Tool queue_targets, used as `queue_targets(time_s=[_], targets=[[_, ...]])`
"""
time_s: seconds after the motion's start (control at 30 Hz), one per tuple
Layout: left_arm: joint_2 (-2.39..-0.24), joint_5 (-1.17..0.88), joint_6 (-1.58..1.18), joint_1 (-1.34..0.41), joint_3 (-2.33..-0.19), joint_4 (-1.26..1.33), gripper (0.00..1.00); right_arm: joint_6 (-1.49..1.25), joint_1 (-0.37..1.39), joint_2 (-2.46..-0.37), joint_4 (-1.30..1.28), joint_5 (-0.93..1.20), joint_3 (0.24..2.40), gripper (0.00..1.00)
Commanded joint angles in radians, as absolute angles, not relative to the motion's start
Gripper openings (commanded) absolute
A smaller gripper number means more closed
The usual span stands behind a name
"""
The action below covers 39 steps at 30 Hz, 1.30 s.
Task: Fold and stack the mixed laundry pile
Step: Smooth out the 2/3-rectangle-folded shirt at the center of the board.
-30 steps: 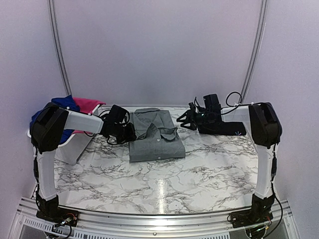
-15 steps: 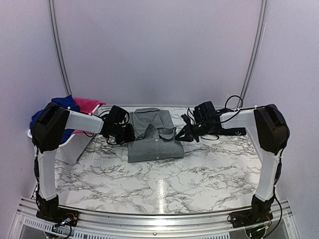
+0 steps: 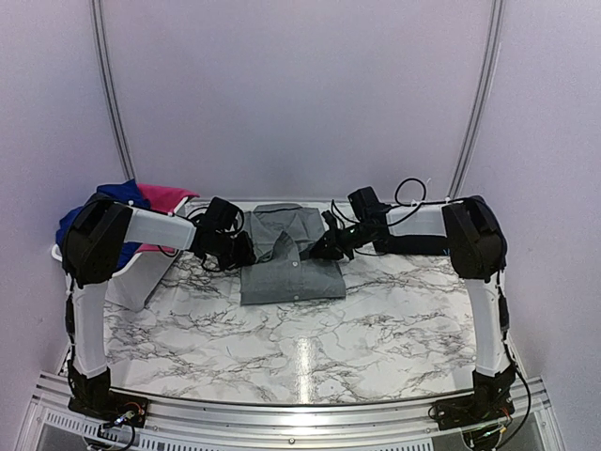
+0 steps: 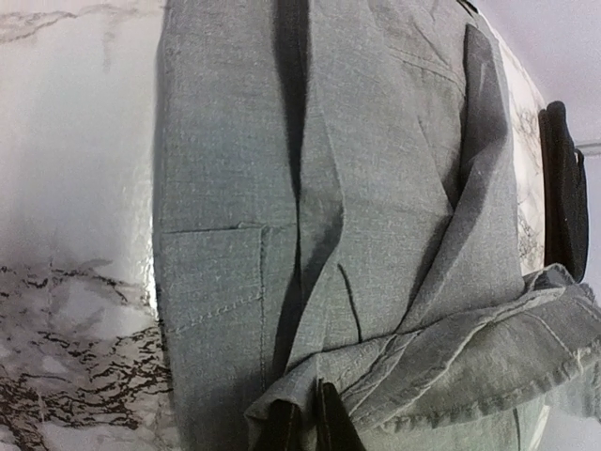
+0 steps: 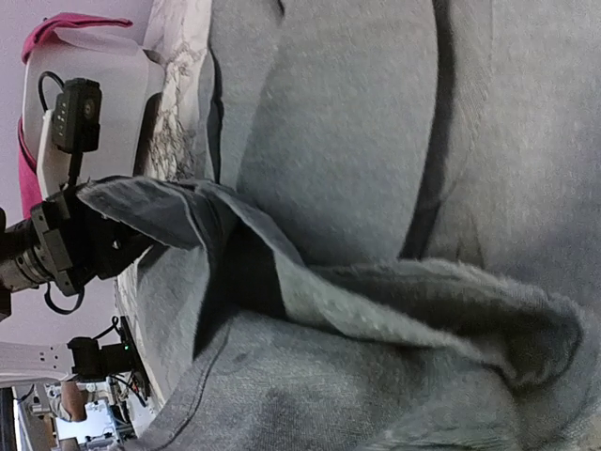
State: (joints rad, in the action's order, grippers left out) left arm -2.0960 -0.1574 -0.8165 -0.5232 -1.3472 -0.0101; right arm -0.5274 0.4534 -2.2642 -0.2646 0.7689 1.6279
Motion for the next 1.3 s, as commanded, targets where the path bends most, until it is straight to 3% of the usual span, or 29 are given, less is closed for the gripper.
queue_targets(time_s=[0.0, 0.1, 0.23, 0.33, 0.43, 0.67, 1.27], targets=[[-2.112, -0.164, -0.798, -0.509, -1.385, -0.037, 0.16, -0.545, 0.453, -2.309, -0.264, 0.771, 1.712, 0.09], [-2.094, -0.158, -0.796, -0.492, -1.388, -0.039, 0.34, -0.562, 0.451, -2.343, -0.24, 0.784, 1.715, 0.11], [-2.002, -0.134, -0.778, -0.452, -1.374, -0.036, 0.66, -0.583, 0.451, -2.378, -0.205, 0.786, 1.713, 0.16], [-1.915, -0.15, -0.719, -0.448, -1.356, -0.036, 0.83, -0.585, 0.443, -2.38, -0.2, 0.778, 1.701, 0.28], [-1.859, -0.205, -0.693, -0.455, -1.306, -0.036, 0.96, -0.6, 0.436, -2.35, -0.165, 0.8, 1.679, 0.31], [-1.792, -0.225, -0.699, -0.484, -1.188, -0.01, 0.99, -0.656, 0.437, -2.315, -0.091, 0.865, 1.691, 0.25], [-1.766, -0.221, -0.607, -0.505, -1.297, -0.009, 0.99, -0.794, 0.461, -2.478, -0.013, 0.953, 1.83, 0.17]])
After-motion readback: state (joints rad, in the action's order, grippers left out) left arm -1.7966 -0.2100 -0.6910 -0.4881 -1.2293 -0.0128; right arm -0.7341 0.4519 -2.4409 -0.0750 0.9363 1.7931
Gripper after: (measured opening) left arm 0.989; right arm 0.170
